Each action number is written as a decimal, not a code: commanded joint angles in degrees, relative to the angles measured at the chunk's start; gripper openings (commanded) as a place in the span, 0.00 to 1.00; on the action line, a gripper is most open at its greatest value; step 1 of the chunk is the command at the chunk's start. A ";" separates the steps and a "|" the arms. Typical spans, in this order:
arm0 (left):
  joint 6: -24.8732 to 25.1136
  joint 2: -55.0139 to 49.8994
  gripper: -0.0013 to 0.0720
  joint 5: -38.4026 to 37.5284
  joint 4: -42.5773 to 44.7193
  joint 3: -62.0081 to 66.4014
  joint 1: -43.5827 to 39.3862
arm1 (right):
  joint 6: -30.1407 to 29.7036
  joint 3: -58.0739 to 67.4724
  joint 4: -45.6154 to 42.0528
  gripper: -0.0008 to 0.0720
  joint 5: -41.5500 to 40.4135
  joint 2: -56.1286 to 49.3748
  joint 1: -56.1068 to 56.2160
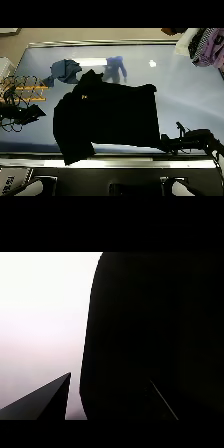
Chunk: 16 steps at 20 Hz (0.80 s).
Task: Fold the clothes and pants, and hang the long-sleeved shirts on hangers.
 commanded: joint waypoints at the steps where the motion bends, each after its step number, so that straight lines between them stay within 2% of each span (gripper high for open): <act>1: 2.32 0.79 0.74 -0.81 0.04 -2.47 2.34 | 0.83 0.04 -1.46 0.05 2.89 0.37 1.49; 3: 4.79 2.49 0.74 0.07 -1.95 -8.15 7.39 | 0.85 0.04 -1.44 0.05 2.84 2.62 1.49; 6: 16.68 3.19 0.74 -1.14 -15.04 -16.63 15.69 | 0.92 0.04 -1.44 0.05 2.56 6.45 1.49; 8: 20.83 3.10 0.74 -0.96 -19.28 -20.65 17.90 | 1.36 0.04 -1.42 0.05 1.95 8.37 1.49; 11: 24.13 2.95 0.74 -0.59 -20.48 -24.68 16.96 | 1.55 0.04 -1.38 0.05 0.83 9.77 1.49; 16: 24.65 2.58 0.74 3.06 -20.55 -28.04 14.69 | 1.70 0.04 -1.07 0.05 0.70 10.03 1.49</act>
